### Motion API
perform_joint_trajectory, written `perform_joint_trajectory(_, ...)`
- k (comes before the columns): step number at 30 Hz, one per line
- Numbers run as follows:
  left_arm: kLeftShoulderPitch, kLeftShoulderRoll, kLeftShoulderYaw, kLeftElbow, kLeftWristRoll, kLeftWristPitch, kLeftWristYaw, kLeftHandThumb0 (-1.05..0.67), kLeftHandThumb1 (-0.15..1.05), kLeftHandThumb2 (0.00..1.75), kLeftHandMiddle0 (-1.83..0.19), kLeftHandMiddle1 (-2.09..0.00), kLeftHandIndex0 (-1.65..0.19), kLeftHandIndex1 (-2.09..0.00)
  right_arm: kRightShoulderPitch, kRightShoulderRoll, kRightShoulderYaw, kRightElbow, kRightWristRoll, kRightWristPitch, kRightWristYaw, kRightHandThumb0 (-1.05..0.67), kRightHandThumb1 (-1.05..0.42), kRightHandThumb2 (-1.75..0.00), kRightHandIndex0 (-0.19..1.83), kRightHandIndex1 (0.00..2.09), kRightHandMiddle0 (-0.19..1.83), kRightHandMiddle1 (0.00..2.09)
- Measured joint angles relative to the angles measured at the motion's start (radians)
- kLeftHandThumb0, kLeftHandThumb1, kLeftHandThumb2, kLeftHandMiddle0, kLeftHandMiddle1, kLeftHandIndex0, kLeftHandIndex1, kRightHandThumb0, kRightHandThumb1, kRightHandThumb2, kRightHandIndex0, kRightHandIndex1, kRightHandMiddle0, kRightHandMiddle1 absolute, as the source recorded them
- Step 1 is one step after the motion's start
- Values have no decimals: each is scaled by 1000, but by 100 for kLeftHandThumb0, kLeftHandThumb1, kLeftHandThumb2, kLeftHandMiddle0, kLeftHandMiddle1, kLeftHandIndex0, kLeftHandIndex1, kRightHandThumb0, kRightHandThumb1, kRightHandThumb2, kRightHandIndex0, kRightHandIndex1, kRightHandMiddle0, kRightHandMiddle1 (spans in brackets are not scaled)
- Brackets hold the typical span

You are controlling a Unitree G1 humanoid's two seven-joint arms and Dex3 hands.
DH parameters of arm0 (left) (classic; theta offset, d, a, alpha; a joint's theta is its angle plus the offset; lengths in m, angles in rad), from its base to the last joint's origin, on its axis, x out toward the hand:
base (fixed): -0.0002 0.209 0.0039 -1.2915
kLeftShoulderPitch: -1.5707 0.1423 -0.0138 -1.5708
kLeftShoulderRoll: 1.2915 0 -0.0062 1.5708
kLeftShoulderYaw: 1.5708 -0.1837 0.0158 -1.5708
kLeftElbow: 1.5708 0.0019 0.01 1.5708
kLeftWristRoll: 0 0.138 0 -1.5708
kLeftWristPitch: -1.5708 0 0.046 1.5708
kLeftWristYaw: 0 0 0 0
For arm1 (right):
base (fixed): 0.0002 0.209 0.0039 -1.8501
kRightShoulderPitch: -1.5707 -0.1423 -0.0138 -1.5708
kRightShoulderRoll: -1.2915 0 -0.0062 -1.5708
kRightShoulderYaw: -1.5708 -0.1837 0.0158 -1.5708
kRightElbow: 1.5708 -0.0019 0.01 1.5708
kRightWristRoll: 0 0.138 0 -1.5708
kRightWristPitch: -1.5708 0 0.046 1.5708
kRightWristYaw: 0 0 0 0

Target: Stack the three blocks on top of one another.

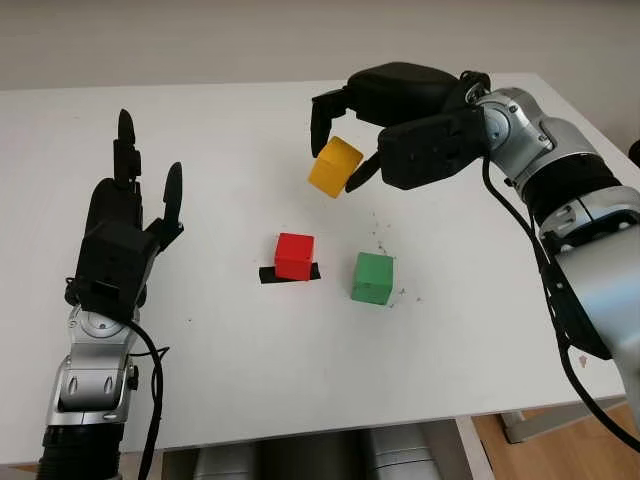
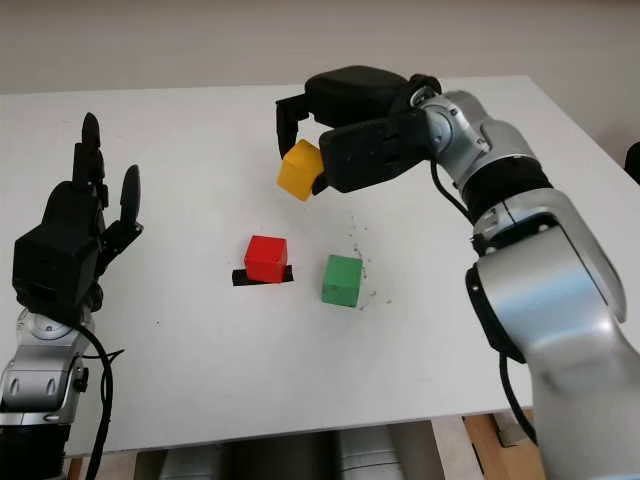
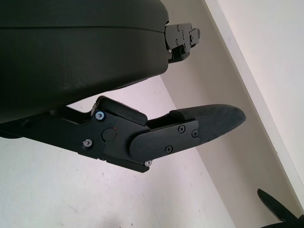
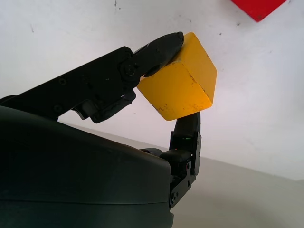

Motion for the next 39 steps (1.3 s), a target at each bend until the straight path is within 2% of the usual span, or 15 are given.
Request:
perform_joint_trajectory(6,-1,-4,-3,-3,-5,17,0,-80,105,72,17,-5,16,-5,-22,17,30,-23,-29,-29,33,-39,-92,-6,28,5,41,148)
perform_joint_trajectory(16,-1,-23,-3,-24,-7,33,6,-82,105,73,19,-5,18,-4,-22,79,82,-51,-86,-76,-24,-38,-93,-6,28,5,41,143)
perform_joint_trajectory(23,-1,-35,-1,-29,-8,43,18,-83,105,73,19,-5,18,-4,-23,110,131,-44,-160,-76,-128,-39,-94,-6,30,6,43,127)
perform_joint_trajectory(28,-1,-40,1,-40,-8,55,24,-83,105,74,19,-5,19,-4,-23,126,146,-20,-168,-73,-137,-39,-94,-5,29,5,48,122)
perform_joint_trajectory(39,-1,-42,3,-49,-7,59,27,-84,105,74,19,-5,19,-5,-23,135,151,-8,-166,-95,-117,-40,-92,-5,29,6,49,132)
